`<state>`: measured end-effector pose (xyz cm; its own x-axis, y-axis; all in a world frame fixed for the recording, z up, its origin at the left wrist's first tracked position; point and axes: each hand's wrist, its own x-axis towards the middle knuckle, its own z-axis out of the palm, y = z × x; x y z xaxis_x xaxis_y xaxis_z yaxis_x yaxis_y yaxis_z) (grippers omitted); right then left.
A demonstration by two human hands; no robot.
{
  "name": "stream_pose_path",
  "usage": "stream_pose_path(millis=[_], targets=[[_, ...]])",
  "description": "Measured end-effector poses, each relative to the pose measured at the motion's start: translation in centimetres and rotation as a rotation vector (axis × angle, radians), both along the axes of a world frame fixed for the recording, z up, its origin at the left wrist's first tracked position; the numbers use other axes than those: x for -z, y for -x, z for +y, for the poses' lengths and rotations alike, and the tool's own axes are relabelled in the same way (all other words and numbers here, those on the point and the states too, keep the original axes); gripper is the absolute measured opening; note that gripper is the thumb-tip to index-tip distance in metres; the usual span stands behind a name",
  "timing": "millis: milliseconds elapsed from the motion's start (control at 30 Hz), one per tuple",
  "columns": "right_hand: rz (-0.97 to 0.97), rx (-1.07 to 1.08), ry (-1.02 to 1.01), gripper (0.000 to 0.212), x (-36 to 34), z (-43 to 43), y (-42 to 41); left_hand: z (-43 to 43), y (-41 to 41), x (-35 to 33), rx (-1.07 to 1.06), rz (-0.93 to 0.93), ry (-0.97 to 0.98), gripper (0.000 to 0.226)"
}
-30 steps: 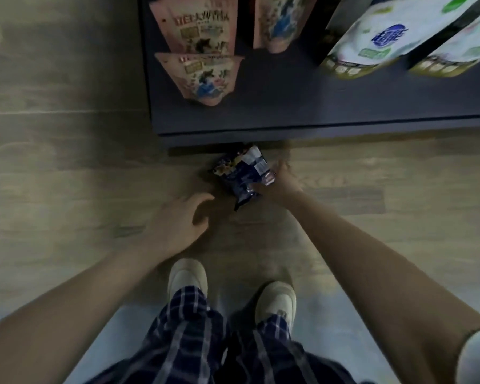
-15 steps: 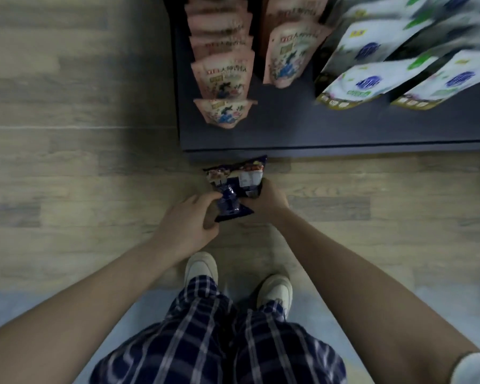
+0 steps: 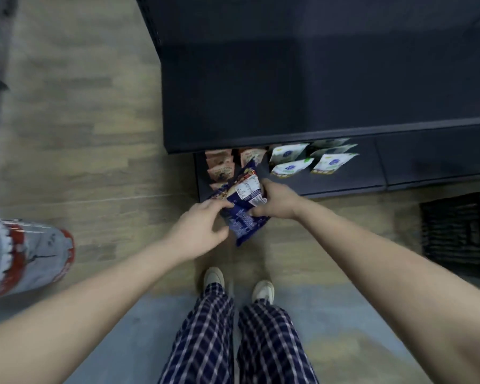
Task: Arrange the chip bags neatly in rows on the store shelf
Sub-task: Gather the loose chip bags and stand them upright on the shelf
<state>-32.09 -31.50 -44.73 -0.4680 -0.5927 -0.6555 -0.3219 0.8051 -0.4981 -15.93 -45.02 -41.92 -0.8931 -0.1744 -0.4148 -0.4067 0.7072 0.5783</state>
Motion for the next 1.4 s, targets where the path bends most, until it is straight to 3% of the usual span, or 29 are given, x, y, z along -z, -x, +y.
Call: stream_pose_path(millis=[233, 400, 600, 700, 867, 1000, 1100, 1233, 1267, 1333, 1400], targets=[[0.156, -0.088, 0.090, 0.051, -19.4, 1.9, 3.5, 1.0, 4.3, -17.2, -0.067, 0.219, 0.008, 0.021], [0.211, -0.019, 0.252, 0.034, -30.9, 4.3, 5.6, 2.4, 7.5, -27.7, -0.080, 0.429, -0.012, 0.014], [0.426, 0.001, 0.369, 0.034, -40.2, 5.6, 7.5, 2.1, 10.1, -36.9, -0.158, 0.666, -0.003, 0.015], [0.509, -0.007, 0.420, 0.034, -43.9, 5.7, 7.9, 1.0, 11.4, -41.2, -0.147, 0.645, 0.020, 0.032], [0.605, -0.146, 0.496, 0.039, -47.6, 5.0, 7.6, 0.2, 13.4, -46.4, 0.076, 0.378, 0.036, 0.074], [0.738, -0.210, 0.597, 0.041, -48.4, 4.7, 8.3, -0.7, 15.4, -46.9, 0.145, 0.297, -0.090, 0.041], [0.649, 0.037, 0.727, 0.063, -48.5, 4.7, 9.2, -2.5, 16.3, -46.6, 0.043, 0.403, -0.195, 0.028], [0.312, 0.296, 0.701, 0.103, -47.5, 3.9, 10.2, -5.2, 16.3, -45.5, -0.098, 0.392, -0.327, 0.046], [0.192, 0.349, 0.734, 0.100, -46.8, 3.6, 10.5, -5.8, 16.2, -45.1, -0.107, 0.361, -0.349, 0.064], [0.012, 0.451, 0.851, 0.068, -45.4, 2.4, 10.4, -7.3, 16.4, -44.2, -0.132, 0.281, -0.414, 0.096], [0.037, 0.499, 0.937, 0.039, -44.8, 1.2, 10.4, -8.3, 16.4, -43.2, -0.162, 0.155, -0.516, 0.088]])
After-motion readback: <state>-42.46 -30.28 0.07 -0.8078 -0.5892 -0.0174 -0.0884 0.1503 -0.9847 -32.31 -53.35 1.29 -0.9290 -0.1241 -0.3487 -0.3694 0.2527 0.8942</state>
